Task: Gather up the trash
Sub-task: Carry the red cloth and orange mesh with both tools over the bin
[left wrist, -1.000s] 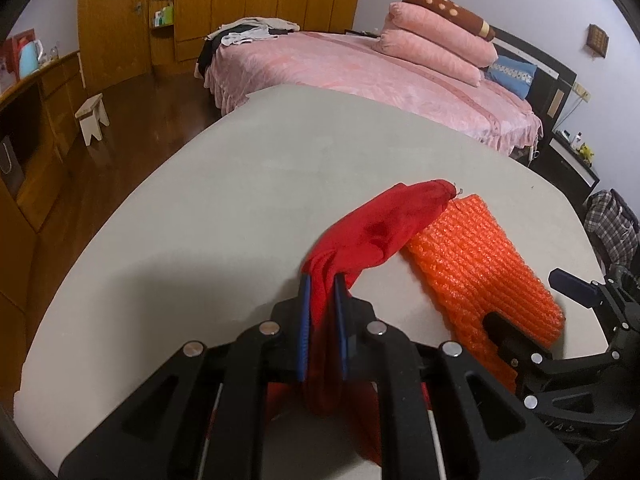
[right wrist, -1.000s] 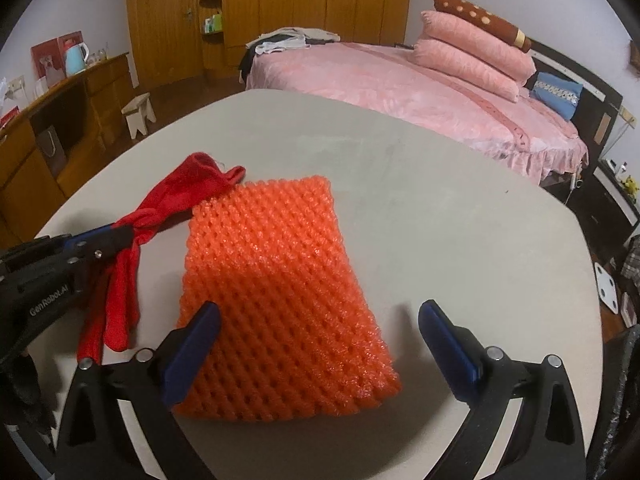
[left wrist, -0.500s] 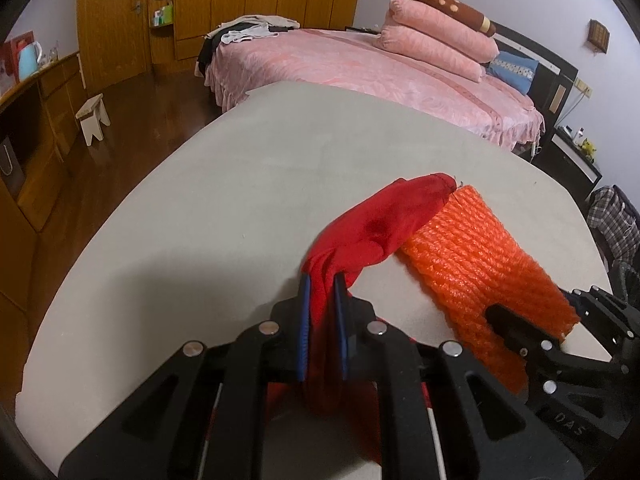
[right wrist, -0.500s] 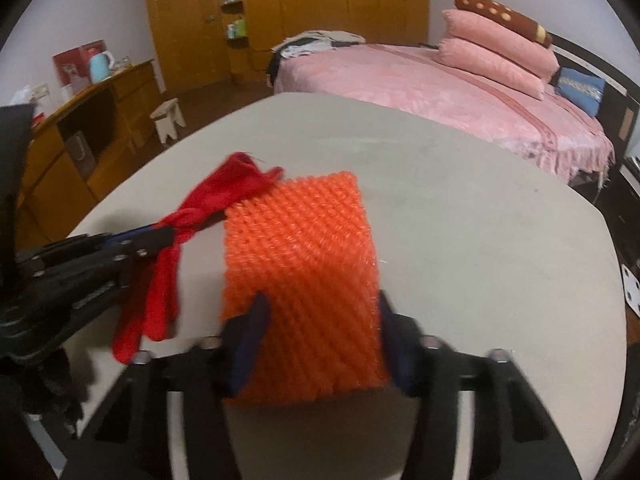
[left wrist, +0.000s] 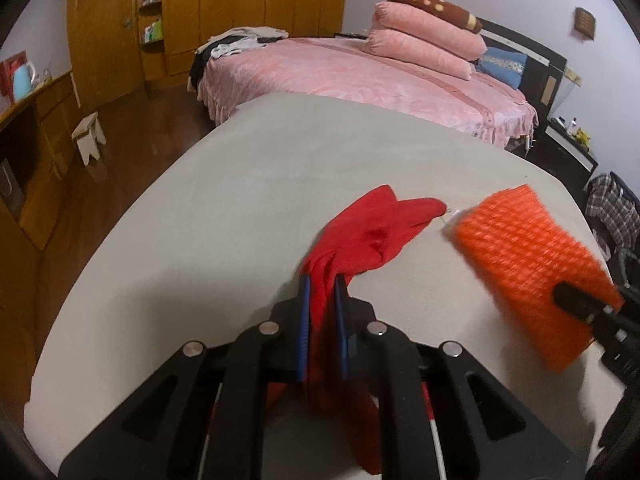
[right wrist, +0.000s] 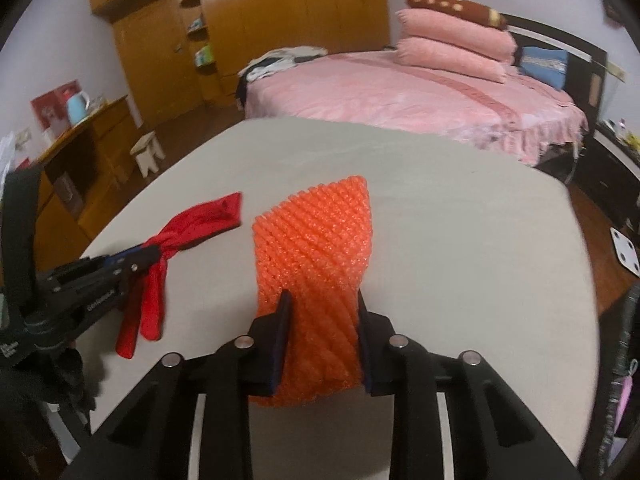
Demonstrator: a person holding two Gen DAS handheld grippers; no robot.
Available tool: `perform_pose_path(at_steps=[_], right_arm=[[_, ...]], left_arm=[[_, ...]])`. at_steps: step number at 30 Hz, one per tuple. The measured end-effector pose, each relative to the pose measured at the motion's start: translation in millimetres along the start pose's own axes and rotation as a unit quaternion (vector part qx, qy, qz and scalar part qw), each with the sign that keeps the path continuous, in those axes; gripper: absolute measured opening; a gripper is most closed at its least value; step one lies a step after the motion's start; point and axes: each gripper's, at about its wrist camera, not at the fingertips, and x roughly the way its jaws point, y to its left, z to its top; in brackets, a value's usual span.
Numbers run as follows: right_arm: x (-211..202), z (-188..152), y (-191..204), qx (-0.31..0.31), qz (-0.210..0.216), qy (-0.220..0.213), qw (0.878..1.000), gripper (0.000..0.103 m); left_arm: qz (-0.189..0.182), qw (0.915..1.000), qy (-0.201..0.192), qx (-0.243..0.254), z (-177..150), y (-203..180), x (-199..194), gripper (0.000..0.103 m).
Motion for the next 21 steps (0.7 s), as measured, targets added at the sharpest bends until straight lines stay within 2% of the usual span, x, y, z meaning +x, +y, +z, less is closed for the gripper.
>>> perform_pose_path(at_steps=[6, 14, 21], right_arm=[[-34.4, 4.5, -17.8, 0.004, -0.014, -0.036, 0.999, 0.029], [-90.1, 9.0, -45.2, 0.022, -0.025, -0.081, 0.996, 0.029], [-142.2, 9.8, -67.6, 0.037, -0.036, -0.128, 0.99, 0.031]], left_arm=[[-0.022, 0.9995, -0.023, -0.006, 3.5, -21.4, -22.5, 0.011], [-0.065, 0.9947, -0.076, 0.026, 16.2, -77.1, -79.6, 0.011], [-0.104, 0.9878, -0.101, 0.058, 21.2, -131.9, -120.6, 0.011]])
